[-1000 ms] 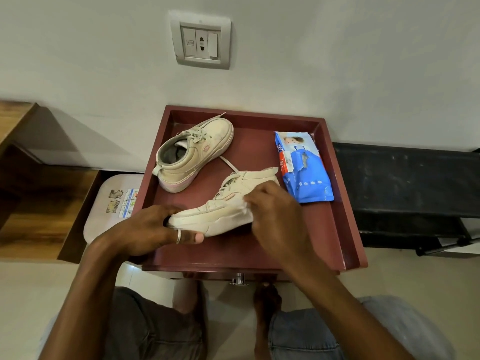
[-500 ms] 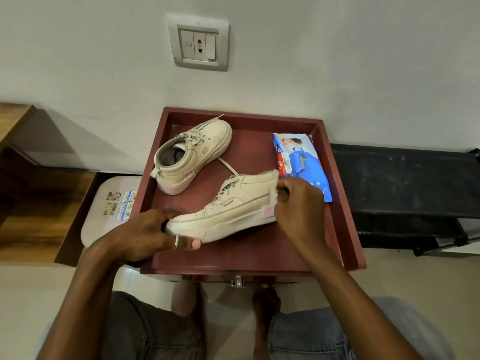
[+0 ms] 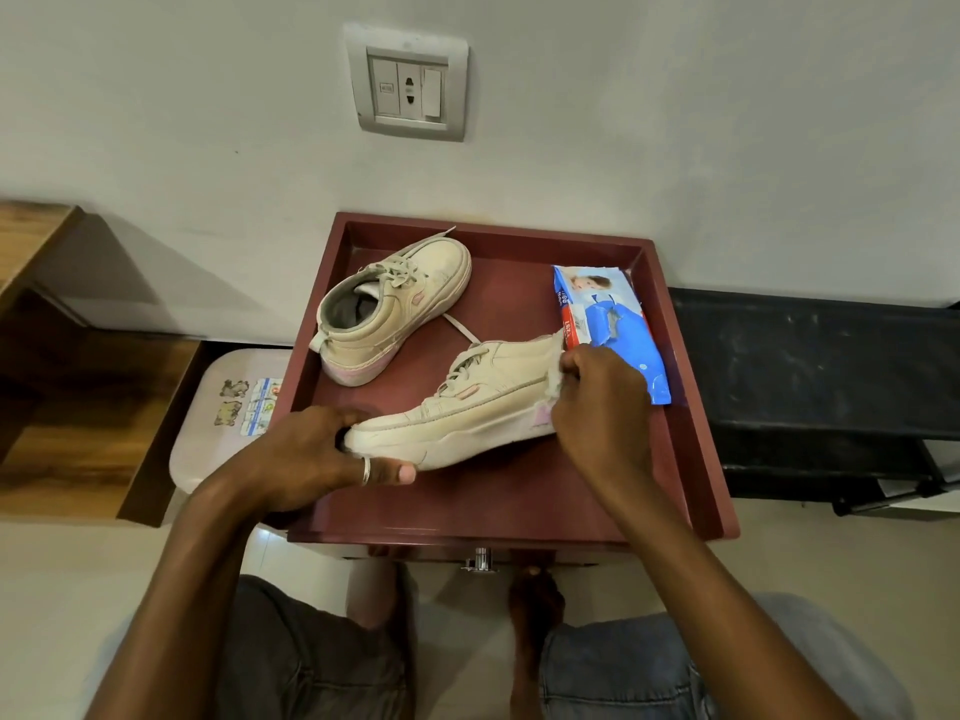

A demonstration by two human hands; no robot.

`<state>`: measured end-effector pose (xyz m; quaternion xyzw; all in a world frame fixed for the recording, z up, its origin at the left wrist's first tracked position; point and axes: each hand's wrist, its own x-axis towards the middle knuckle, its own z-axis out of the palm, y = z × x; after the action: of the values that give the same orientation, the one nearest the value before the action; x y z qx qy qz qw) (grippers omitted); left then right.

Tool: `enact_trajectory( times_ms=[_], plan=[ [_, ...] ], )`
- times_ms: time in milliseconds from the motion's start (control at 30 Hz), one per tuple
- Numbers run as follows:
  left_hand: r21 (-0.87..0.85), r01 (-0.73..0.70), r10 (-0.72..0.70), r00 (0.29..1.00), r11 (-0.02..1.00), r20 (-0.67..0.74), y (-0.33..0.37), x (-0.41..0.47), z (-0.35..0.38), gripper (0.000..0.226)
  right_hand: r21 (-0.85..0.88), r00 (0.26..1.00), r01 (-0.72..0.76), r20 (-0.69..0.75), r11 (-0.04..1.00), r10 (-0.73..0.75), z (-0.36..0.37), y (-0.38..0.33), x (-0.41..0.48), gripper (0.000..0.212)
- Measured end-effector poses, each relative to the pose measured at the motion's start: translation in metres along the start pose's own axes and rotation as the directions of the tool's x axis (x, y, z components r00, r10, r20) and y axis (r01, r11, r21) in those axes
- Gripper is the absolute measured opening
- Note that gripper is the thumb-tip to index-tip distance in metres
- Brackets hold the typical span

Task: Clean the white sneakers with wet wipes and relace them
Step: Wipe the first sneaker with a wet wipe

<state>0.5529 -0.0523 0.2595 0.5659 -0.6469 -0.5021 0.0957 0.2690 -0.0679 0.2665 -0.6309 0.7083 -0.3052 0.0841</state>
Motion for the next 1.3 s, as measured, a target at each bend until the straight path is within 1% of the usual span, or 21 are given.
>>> enact_trajectory(
  times_ms=[67,167,233,333,367,400,467,533,633,733,833,900,933,967,1033,1133,1167,1200,1233,1300],
  plan=[
    [0.030,-0.007,0.009,0.999,1.000,-0.043,0.004,0.001,0.002,0.092,-0.012,0.992,0.125,0.035,0.992,-0.125,0.000,-0.017,-0.018,0.016],
    [0.089,0.002,0.006,0.996,0.996,-0.088,0.011,0.001,0.005,0.092,-0.022,0.962,0.249,0.122,0.968,-0.244,0.005,-0.046,-0.047,0.027],
    [0.111,-0.009,0.020,0.995,0.994,-0.099,0.015,0.000,0.005,0.095,0.033,0.935,0.329,0.131,0.944,-0.330,0.008,-0.058,-0.055,0.030],
    [0.103,-0.022,0.038,0.987,0.994,-0.155,0.018,-0.003,0.005,0.081,0.150,0.880,0.432,0.144,0.889,-0.452,0.006,-0.067,-0.052,0.028],
    [0.098,-0.019,0.036,0.984,0.995,-0.176,0.020,-0.003,0.005,0.079,0.162,0.872,0.441,0.154,0.883,-0.464,0.005,-0.068,-0.050,0.029],
    [0.090,-0.018,0.035,0.980,0.996,-0.195,0.021,-0.003,0.006,0.082,0.155,0.875,0.434,0.161,0.887,-0.456,0.005,-0.067,-0.047,0.031],
    [0.073,-0.019,0.036,0.970,0.997,-0.240,0.021,-0.001,0.009,0.092,0.105,0.909,0.382,0.139,0.918,-0.394,0.006,-0.062,-0.038,0.034],
    [0.003,-0.044,0.043,0.960,0.999,-0.275,0.022,-0.002,0.012,0.092,0.077,0.940,0.324,0.083,0.943,-0.330,0.007,-0.057,-0.029,0.031],
    [-0.090,-0.100,0.064,0.939,0.991,-0.337,0.026,-0.001,0.018,0.086,0.094,0.959,0.275,0.043,0.957,-0.280,0.006,-0.055,-0.021,0.024],
    [-0.178,-0.108,0.030,0.919,0.978,-0.394,0.029,0.000,0.023,0.080,0.122,0.964,0.252,0.056,0.960,-0.260,0.004,-0.058,-0.021,0.025],
    [-0.335,-0.127,-0.023,0.912,0.934,-0.410,0.033,0.001,0.028,0.068,0.135,0.958,0.270,0.058,0.953,-0.279,0.000,-0.062,-0.018,0.026],
    [-0.430,-0.149,-0.064,0.894,0.891,-0.443,0.037,0.002,0.033,0.061,0.214,0.953,0.283,0.048,0.935,-0.299,-0.006,-0.073,-0.018,0.023],
    [-0.447,-0.162,-0.076,0.881,0.880,-0.468,0.037,0.004,0.036,0.058,0.253,0.946,0.298,0.051,0.920,-0.320,-0.007,-0.082,-0.020,0.022],
    [-0.451,-0.176,-0.081,0.865,0.875,-0.495,0.039,0.005,0.040,0.054,0.264,0.934,0.327,0.059,0.907,-0.354,-0.009,-0.092,-0.023,0.022],
    [-0.384,-0.169,-0.082,0.827,0.908,-0.556,0.040,0.006,0.048,0.049,0.210,0.895,0.410,0.096,0.888,-0.436,-0.007,-0.113,-0.031,0.024],
    [-0.163,-0.142,-0.008,0.731,0.976,-0.683,0.036,0.007,0.056,0.032,0.098,0.837,0.518,0.144,0.850,-0.527,-0.001,-0.132,-0.037,0.019],
    [-0.123,-0.147,0.017,0.704,0.981,-0.710,0.036,0.007,0.059,0.031,0.067,0.825,0.542,0.145,0.837,-0.546,-0.001,-0.134,-0.036,0.018],
    [-0.115,-0.164,0.031,0.692,0.980,-0.721,0.035,0.007,0.060,0.033,0.047,0.817,0.557,0.149,0.829,-0.557,-0.002,-0.133,-0.034,0.017],
    [-0.151,-0.190,0.024,0.692,0.970,-0.722,0.038,0.006,0.060,0.038,0.041,0.810,0.565,0.162,0.824,-0.564,-0.004,-0.132,-0.034,0.019],
    [-0.252,-0.219,-0.018,0.720,0.943,-0.693,0.045,0.002,0.060,0.047,0.061,0.811,0.554,0.187,0.830,-0.555,-0.011,-0.126,-0.033,0.030]
  ],
)
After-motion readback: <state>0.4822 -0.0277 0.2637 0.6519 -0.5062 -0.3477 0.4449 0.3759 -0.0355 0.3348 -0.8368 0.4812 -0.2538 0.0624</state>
